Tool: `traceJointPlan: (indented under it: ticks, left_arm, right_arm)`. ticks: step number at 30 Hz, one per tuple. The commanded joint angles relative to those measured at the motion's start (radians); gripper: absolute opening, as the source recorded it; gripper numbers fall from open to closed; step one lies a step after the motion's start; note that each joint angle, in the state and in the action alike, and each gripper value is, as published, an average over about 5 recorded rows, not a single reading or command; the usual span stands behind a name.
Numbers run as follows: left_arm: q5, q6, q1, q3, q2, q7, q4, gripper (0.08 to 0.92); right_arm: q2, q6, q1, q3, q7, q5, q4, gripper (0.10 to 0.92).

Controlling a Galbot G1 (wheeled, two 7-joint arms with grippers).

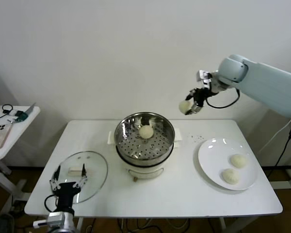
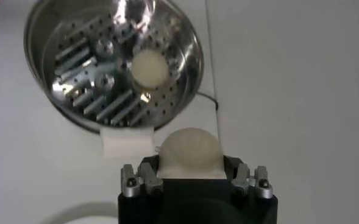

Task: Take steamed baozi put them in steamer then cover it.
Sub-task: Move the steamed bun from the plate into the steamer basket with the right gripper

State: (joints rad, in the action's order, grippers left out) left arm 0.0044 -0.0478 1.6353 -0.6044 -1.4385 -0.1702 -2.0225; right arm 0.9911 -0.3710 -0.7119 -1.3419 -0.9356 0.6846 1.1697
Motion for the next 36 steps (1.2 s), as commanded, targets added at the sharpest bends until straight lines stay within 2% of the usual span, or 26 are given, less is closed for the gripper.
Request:
traceJointPlan:
  ticks: [1, 14, 36]
  left_arm:
    - [0.025, -0.004, 0.0, 0.019, 0.03, 0.0, -0.012, 0.823]
    - [0.024, 0.015, -0.022, 0.048, 0.05, -0.006, -0.01, 0.823]
    - [0.019, 0.012, -0.029, 0.05, 0.052, -0.007, 0.013, 0.823]
  right_arm:
    - [0.164, -0.071, -0.012, -0.035, 0.049, 0.112, 0.039, 0.687]
    - [0.394, -0.07, 0.115, -0.104, 0.063, 0.121, -0.08, 0.687]
    - [0.447, -0.024, 0.201, -0.128, 0.046, 0.019, -0.21, 0.695]
